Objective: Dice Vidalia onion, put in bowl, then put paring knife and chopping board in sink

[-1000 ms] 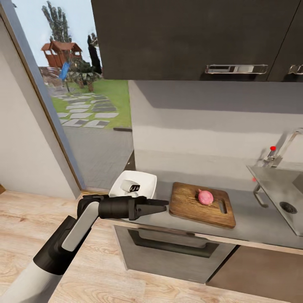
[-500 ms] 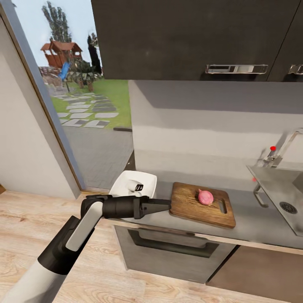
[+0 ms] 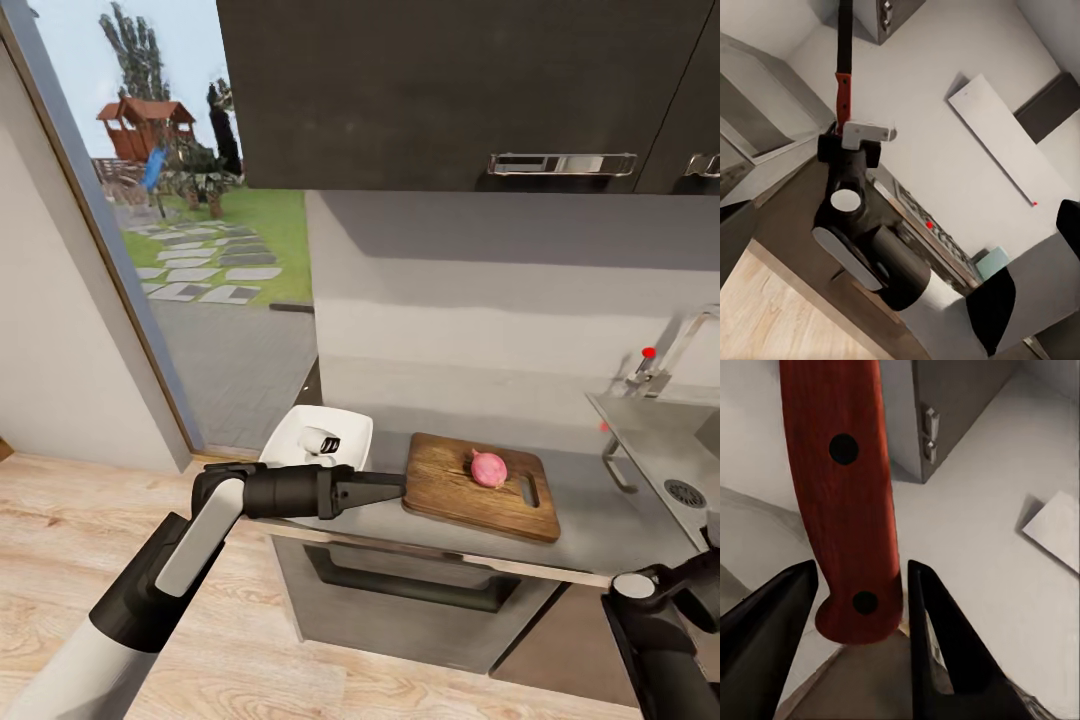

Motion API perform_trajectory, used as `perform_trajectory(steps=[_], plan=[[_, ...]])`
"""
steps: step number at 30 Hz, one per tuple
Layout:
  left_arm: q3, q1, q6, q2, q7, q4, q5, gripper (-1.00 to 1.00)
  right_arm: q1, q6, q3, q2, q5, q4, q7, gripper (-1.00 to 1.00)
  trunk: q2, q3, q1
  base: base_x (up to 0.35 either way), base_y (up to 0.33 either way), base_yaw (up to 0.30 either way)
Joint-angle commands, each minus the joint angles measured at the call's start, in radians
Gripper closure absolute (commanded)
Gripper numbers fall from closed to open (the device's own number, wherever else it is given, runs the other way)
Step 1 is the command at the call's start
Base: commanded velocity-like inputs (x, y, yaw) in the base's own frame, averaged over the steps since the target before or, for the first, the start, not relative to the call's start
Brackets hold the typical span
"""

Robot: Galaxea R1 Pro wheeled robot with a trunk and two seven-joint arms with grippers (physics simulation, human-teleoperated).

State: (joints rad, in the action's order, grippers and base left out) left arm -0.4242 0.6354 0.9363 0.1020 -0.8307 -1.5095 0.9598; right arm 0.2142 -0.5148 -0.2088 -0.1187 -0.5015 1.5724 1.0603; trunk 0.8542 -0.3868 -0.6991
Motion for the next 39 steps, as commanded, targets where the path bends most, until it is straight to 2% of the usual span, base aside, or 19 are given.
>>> perform_trajectory(steps=[1, 6, 7, 9, 12, 13, 14, 16, 18, 22, 23, 24, 26, 30, 39], plan=[[-0.001, 0.001, 0.004, 0.001, 0.0, 0.0, 0.003, -1.0, -0.008, -0.005, 0.001, 0.007, -0.027, 0.0, 0.001, 1.0, 0.001, -0.001, 0.0, 0.0, 0.0, 0.0], [-0.001, 0.0, 0.004, 0.0, -0.001, 0.0, 0.004, -1.0, -0.053, -0.002, 0.044, 0.019, -0.094, 0.0, 0.007, 1.0, 0.001, -0.001, 0.0, 0.0, 0.0, 0.0], [-0.001, 0.0, 0.004, 0.0, 0.0, 0.0, 0.004, -1.0, -0.059, -0.002, 0.047, 0.02, -0.104, 0.0, 0.008, 1.0, 0.001, -0.001, 0.0, 0.0, 0.0, 0.0], [-0.001, 0.0, 0.004, -0.001, 0.0, 0.0, 0.004, -1.0, -0.088, -0.001, 0.055, 0.027, -0.151, -0.001, 0.009, 1.0, 0.001, -0.001, 0.0, 0.0, 0.0, 0.0], [-0.002, 0.0, 0.004, -0.001, 0.001, 0.0, 0.004, -1.0, -0.117, -0.001, 0.063, 0.035, -0.185, -0.001, 0.009, 1.0, 0.001, -0.001, 0.0, 0.0, 0.0, 0.0], [-0.002, 0.0, 0.004, -0.001, 0.001, 0.0, 0.004, -1.0, -0.131, -0.001, 0.079, 0.044, -0.197, -0.002, 0.008, 1.0, 0.001, -0.001, 0.0, 0.0, 0.0, 0.0], [-0.002, 0.0, 0.004, -0.001, 0.001, 0.0, 0.003, -1.0, -0.169, -0.003, 0.141, 0.051, -0.207, -0.002, 0.002, 1.0, 0.001, -0.001, 0.0, 0.0, 0.0, 0.0], [-0.002, 0.0, 0.004, -0.001, 0.001, 0.0, 0.002, -1.0, -0.192, -0.007, 0.191, 0.051, -0.209, -0.001, 0.0, 1.0, 0.001, -0.001, 0.0, 0.0, 0.0, 0.0], [-0.002, 0.0, 0.004, -0.001, 0.001, 0.0, 0.0, -1.0, -0.214, -0.015, 0.256, 0.049, -0.211, -0.001, -0.001, 1.0, 0.001, -0.001, 0.0, 0.0, 0.0, 0.0], [-0.002, 0.0, 0.004, -0.001, 0.001, 0.0, -0.001, -1.0, -0.233, -0.042, 0.318, 0.046, -0.212, -0.005, -0.002, 1.0, 0.001, -0.001, 0.0, 0.0, 0.0, 0.0], [-0.002, 0.0, 0.004, -0.001, 0.001, 0.0, -0.002, -1.0, -0.241, -0.048, 0.339, 0.046, -0.213, -0.005, -0.002, 1.0, 0.001, -0.001, 0.0, 0.0, 0.0, 0.0], [-0.002, 0.0, 0.004, -0.001, 0.002, 0.0, -0.004, -1.0, -0.251, -0.054, 0.379, 0.045, -0.221, -0.006, -0.002, 1.0, 0.001, -0.001, 0.0, 0.0, 0.0, 0.0], [-0.002, 0.0, 0.004, -0.001, 0.002, 0.0, -0.005, -1.0, -0.258, -0.056, 0.411, 0.044, -0.228, -0.006, -0.002, 1.0, 0.001, -0.001, 0.0, 0.0, 0.0, 0.0], [-0.002, 0.0, 0.004, -0.004, 0.01, 0.0, -0.005, -1.0, -0.264, -0.057, 0.434, 0.043, -0.232, -0.006, -0.002, 1.0, 0.001, -0.001, 0.0, 0.0, 0.0, 0.0], [-0.002, 0.0, 0.004, -0.03, 0.058, 0.0, -0.004, -1.0, -0.29, -0.083, 0.463, 0.04, -0.232, -0.006, -0.012, 1.0, 0.001, -0.001, 0.0, 0.0, 0.0, 0.0]])
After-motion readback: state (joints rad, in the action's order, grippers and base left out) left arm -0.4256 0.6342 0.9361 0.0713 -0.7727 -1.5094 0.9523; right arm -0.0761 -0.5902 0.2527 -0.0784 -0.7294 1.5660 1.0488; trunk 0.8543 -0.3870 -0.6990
